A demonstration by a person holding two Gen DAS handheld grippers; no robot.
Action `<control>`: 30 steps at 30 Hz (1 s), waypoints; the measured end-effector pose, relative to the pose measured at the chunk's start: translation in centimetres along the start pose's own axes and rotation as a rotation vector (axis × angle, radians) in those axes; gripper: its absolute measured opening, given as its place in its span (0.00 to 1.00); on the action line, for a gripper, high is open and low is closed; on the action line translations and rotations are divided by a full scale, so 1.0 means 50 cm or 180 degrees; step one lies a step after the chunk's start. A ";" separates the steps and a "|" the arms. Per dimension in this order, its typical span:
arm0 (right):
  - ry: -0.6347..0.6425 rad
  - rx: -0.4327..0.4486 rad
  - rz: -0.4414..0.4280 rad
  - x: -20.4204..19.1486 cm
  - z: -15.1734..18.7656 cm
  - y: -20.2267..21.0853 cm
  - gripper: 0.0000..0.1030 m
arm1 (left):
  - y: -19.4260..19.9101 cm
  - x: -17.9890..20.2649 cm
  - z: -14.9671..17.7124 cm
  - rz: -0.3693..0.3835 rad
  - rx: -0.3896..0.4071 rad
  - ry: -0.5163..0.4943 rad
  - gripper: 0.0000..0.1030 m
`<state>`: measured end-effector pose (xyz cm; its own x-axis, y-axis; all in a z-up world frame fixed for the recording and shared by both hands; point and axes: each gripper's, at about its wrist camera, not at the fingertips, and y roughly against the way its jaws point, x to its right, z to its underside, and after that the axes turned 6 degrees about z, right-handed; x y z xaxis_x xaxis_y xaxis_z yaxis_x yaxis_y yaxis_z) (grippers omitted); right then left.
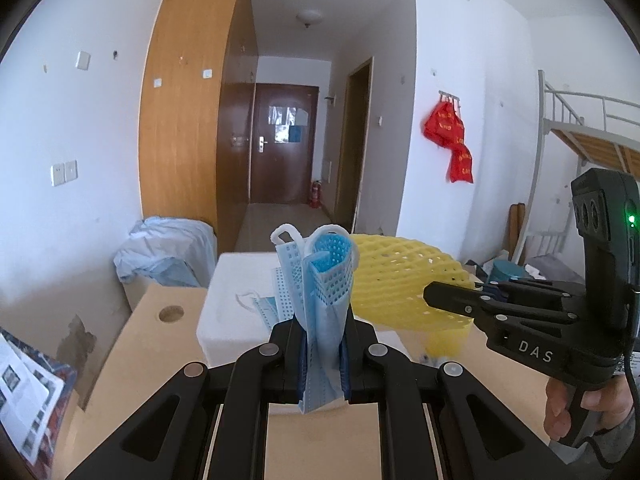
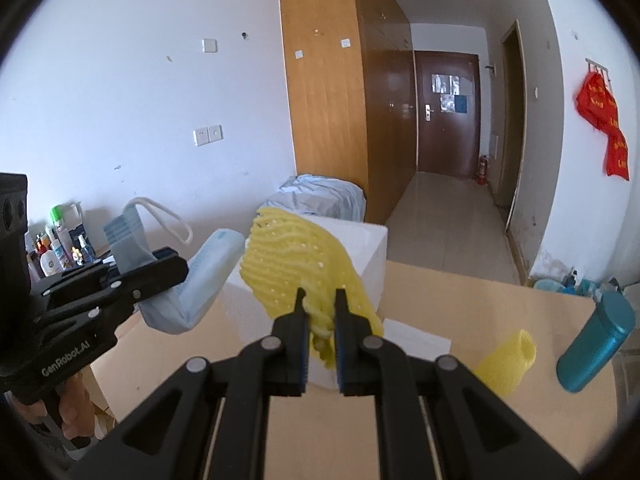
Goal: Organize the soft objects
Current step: 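Lift and carry the mask and net sleeve in both tools over the white foam box, then open the left tool over the foam box to drop the mask inside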
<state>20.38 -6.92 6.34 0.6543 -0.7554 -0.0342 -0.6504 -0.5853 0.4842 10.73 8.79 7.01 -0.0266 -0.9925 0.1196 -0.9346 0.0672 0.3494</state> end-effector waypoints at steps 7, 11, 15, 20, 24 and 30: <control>0.0051 -0.0027 -0.0008 0.005 -0.022 -0.041 0.13 | -0.037 -0.016 -0.021 -0.0043 0.0025 -0.0003 0.13; 0.0049 -0.0042 -0.0008 0.006 -0.034 -0.064 0.13 | -0.065 -0.026 -0.027 -0.0080 -0.0006 -0.0002 0.13; 0.0080 -0.0102 -0.0004 0.005 -0.035 -0.090 0.13 | -0.100 -0.041 -0.033 -0.0061 -0.0067 0.0035 0.13; 0.0121 -0.0170 0.0036 0.001 -0.047 -0.113 0.13 | -0.130 -0.064 -0.035 -0.0080 -0.0124 0.0068 0.13; 0.0130 -0.0175 0.0038 0.003 -0.052 -0.124 0.13 | -0.161 -0.073 -0.039 -0.0148 -0.0196 0.0053 0.13; 0.0114 -0.0220 0.0059 0.010 -0.051 -0.133 0.13 | -0.210 -0.092 -0.038 -0.0159 -0.0312 0.0116 0.13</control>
<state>26.02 -2.64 5.32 0.6566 -0.7542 0.0061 -0.6352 -0.5486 0.5437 21.35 12.83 4.54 0.0336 -0.9906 0.1328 -0.8952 0.0292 0.4448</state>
